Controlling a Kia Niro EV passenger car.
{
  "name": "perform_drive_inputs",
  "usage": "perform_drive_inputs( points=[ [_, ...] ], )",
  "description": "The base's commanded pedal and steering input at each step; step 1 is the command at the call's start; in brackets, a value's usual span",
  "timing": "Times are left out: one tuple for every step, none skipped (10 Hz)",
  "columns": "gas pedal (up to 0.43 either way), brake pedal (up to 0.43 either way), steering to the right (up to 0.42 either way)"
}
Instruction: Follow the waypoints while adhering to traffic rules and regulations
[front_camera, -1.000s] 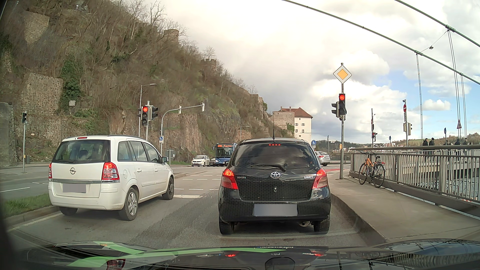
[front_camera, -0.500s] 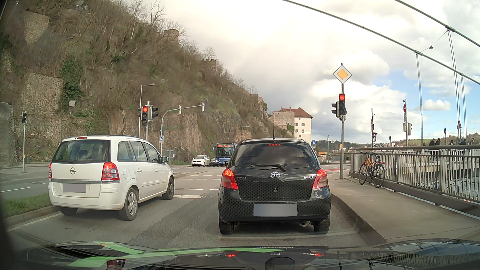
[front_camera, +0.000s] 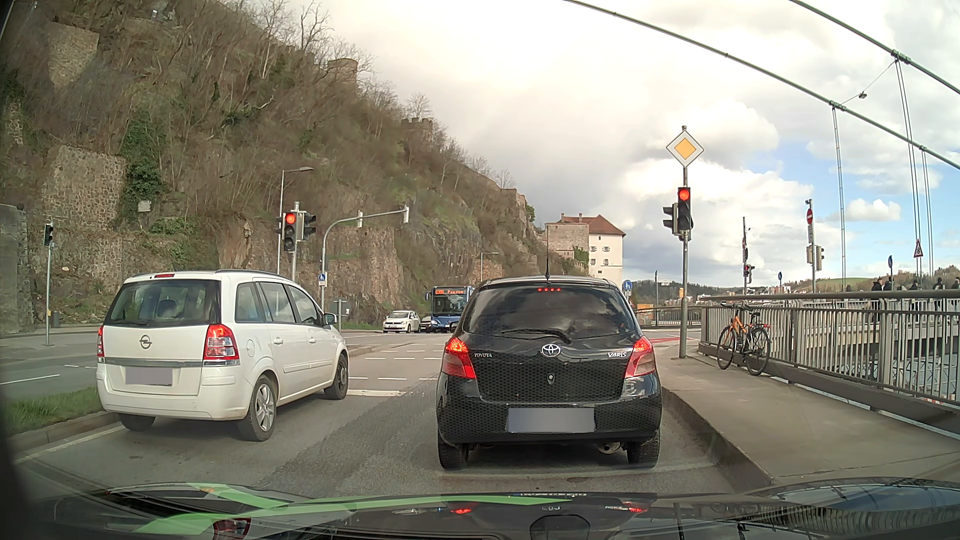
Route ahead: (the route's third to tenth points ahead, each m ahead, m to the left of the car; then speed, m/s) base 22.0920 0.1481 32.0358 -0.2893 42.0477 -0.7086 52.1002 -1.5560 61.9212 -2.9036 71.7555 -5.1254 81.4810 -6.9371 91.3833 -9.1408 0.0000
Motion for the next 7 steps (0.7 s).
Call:
perform_drive_inputs(
  points=[
    [0.000, 0.360, 0.010],
    [0.000, 0.366, 0.010],
    [0.000, 0.366, 0.010],
    [0.000, 0.366, 0.010],
    [0.000, 0.366, 0.010],
    [0.000, 0.366, 0.010],
    [0.000, 0.366, 0.010]
  ],
)
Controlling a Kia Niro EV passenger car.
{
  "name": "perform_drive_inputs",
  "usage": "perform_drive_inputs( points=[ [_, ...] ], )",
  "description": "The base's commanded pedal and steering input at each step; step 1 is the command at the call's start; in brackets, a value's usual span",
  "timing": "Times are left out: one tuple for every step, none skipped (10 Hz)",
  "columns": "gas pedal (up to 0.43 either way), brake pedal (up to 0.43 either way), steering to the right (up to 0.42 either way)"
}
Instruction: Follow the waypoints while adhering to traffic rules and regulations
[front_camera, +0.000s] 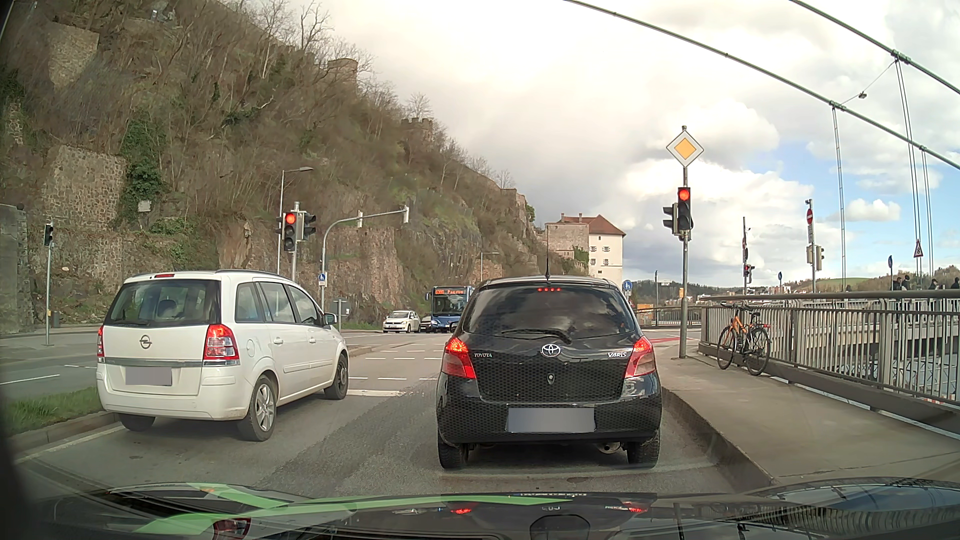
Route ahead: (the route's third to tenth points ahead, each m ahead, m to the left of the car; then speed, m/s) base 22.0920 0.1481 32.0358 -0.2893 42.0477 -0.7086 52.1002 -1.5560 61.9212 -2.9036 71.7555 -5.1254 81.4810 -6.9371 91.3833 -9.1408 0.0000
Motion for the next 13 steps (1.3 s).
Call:
perform_drive_inputs(
  points=[
    [0.000, 0.366, 0.010],
    [0.000, 0.366, 0.010],
    [0.000, 0.366, 0.010],
    [0.000, 0.366, 0.010],
    [0.000, 0.366, 0.010],
    [0.000, 0.366, 0.010],
    [0.000, 0.366, 0.010],
    [0.000, 0.360, 0.010],
    [0.000, 0.366, 0.010],
    [0.000, 0.366, 0.010],
    [0.000, 0.366, 0.010],
    [0.000, 0.366, 0.010],
    [0.000, 0.360, 0.010]
  ],
)
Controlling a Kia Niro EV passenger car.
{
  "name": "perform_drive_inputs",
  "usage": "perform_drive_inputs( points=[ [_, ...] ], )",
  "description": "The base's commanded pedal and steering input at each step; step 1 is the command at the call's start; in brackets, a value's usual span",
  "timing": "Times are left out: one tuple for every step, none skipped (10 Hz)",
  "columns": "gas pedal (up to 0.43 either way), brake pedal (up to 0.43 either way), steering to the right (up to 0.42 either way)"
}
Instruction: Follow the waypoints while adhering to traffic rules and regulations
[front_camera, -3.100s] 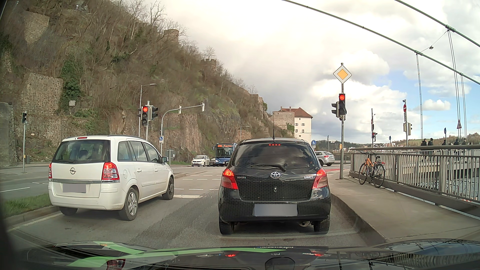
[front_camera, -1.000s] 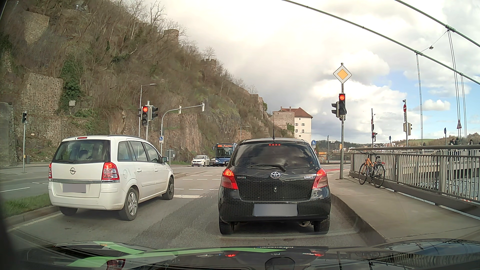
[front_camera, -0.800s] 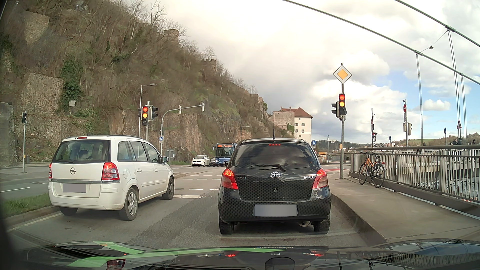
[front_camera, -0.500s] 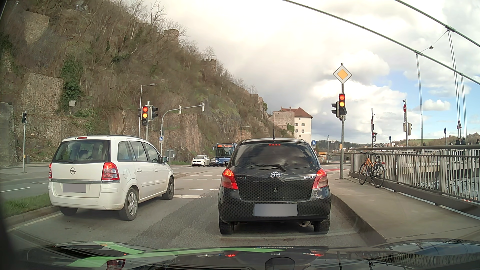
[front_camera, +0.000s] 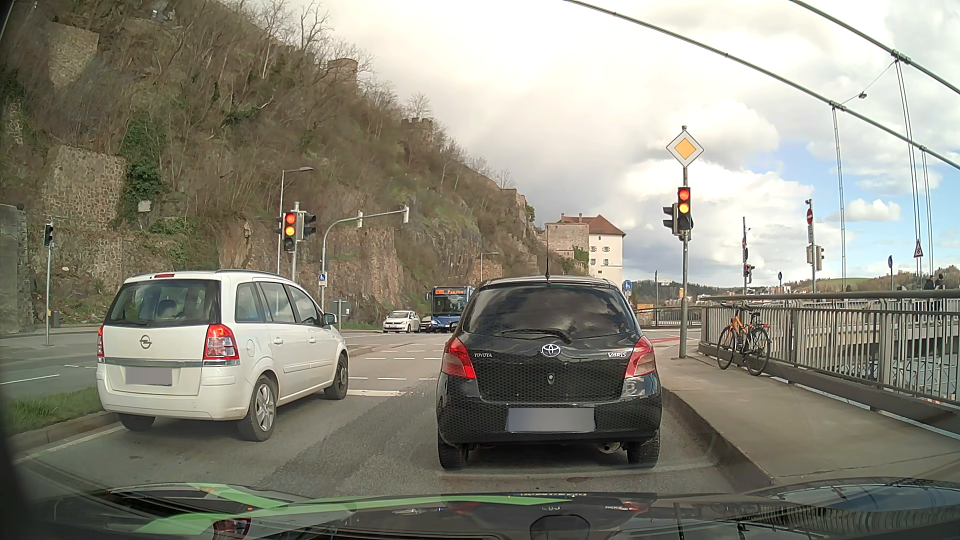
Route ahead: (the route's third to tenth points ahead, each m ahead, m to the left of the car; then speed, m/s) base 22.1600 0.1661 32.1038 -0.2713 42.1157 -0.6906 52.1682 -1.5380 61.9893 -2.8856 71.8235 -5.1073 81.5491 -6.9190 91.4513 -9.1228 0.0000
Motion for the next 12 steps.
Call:
perform_drive_inputs(
  points=[
    [0.000, 0.354, 0.010],
    [0.000, 0.348, 0.010],
    [0.000, 0.335, 0.010],
    [0.000, 0.323, 0.010],
    [0.000, 0.280, 0.010],
    [0.000, 0.250, 0.010],
    [0.000, 0.207, 0.010],
    [0.000, 0.128, 0.010],
    [0.000, 0.000, 0.010],
    [0.000, 0.000, 0.009],
    [0.000, 0.000, 0.009],
    [0.000, 0.012, 0.009]
  ],
)
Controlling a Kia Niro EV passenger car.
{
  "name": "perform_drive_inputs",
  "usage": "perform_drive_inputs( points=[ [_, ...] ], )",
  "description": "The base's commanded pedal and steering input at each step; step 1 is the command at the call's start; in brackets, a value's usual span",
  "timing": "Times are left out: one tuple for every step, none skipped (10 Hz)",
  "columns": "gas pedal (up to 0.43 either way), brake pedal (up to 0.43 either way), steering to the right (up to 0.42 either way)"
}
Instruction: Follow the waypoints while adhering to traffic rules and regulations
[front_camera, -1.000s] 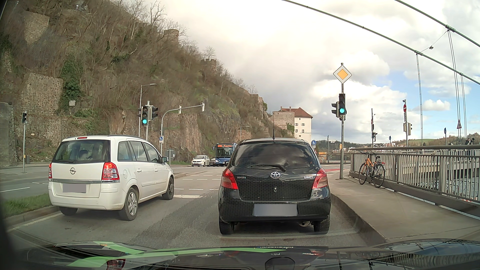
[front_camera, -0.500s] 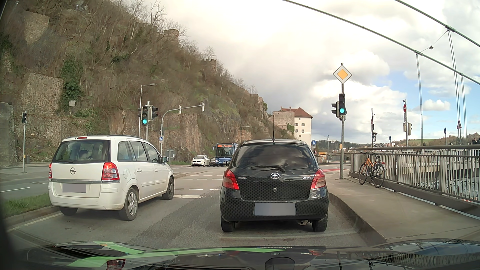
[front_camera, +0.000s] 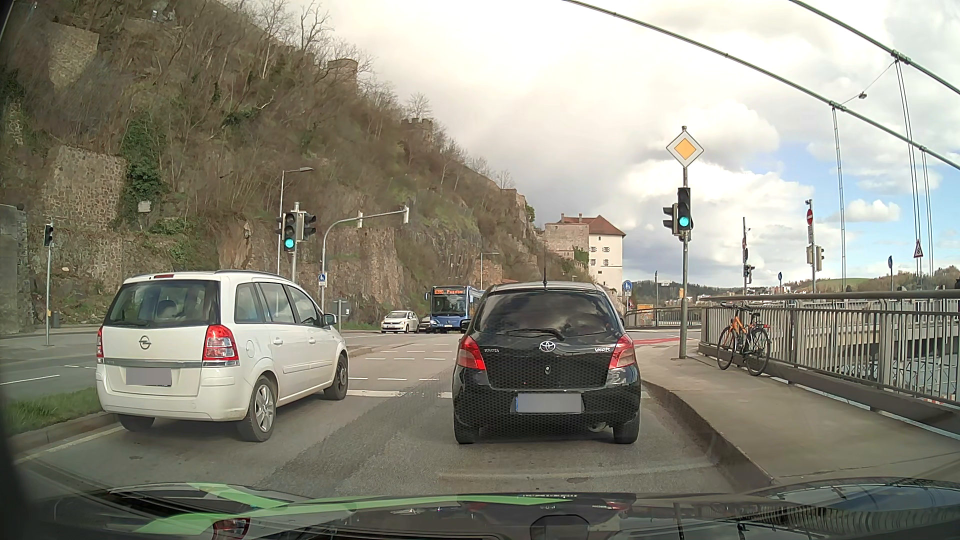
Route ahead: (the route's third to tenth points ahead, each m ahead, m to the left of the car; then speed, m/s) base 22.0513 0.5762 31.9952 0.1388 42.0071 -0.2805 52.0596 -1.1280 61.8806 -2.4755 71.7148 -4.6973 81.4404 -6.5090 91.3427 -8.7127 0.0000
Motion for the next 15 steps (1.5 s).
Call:
perform_drive_inputs(
  points=[
    [0.000, 0.000, 0.009],
    [0.000, 0.000, 0.009],
    [0.000, 0.000, 0.009],
    [0.000, 0.000, 0.009],
    [0.000, 0.000, 0.009],
    [0.118, 0.000, 0.009],
    [0.331, 0.000, 0.008],
    [0.331, 0.000, 0.008],
    [0.319, 0.000, 0.008],
    [0.319, 0.000, 0.007],
    [0.319, 0.000, 0.006],
    [0.319, 0.000, 0.006],
    [0.319, 0.000, 0.006],
    [0.319, 0.000, 0.006],
    [0.331, 0.000, 0.006]
  ],
)
